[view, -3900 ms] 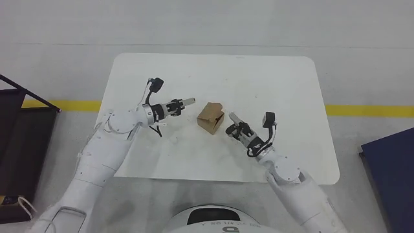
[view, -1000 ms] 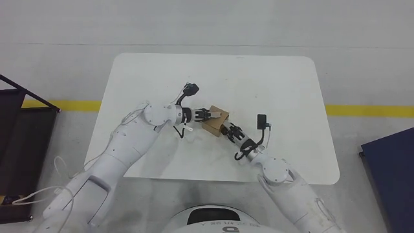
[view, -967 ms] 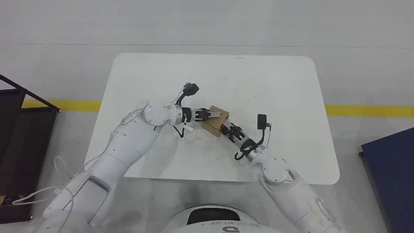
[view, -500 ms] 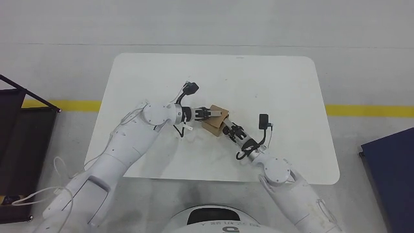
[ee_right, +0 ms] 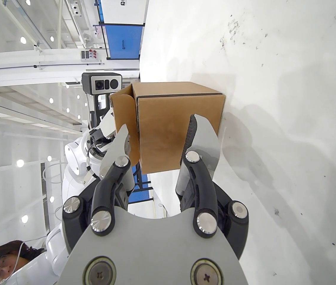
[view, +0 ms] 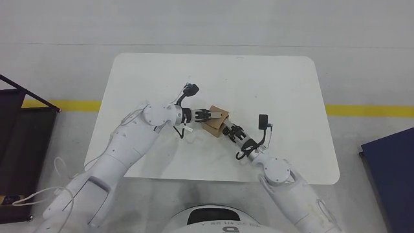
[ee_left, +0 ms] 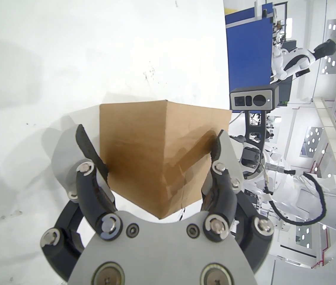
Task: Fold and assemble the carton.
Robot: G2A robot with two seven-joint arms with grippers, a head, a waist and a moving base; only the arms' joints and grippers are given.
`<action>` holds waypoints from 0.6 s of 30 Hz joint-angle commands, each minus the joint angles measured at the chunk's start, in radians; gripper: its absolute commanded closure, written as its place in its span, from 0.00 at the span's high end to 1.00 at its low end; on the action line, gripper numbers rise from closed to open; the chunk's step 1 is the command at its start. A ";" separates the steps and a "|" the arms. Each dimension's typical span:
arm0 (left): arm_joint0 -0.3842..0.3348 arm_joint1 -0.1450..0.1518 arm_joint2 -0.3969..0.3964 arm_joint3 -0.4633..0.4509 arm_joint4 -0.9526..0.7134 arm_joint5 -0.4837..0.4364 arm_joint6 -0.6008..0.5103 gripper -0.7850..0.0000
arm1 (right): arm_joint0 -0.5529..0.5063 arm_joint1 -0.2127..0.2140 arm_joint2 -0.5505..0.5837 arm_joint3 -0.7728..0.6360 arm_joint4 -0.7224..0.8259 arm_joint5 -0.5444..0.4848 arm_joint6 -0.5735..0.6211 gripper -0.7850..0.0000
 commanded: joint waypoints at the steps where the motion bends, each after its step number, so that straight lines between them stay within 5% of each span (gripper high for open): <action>1: 0.000 0.000 0.000 0.000 -0.002 -0.001 0.000 0.88 | -0.002 0.000 0.002 -0.003 0.003 -0.001 0.002 0.53; 8: -0.002 -0.002 0.001 0.001 -0.002 -0.001 -0.002 0.88 | -0.006 0.000 0.014 -0.005 0.011 0.001 0.005 0.67; 18: -0.002 -0.004 0.004 0.005 -0.004 -0.002 -0.004 0.88 | -0.010 -0.001 0.022 -0.003 0.016 0.001 0.005 0.61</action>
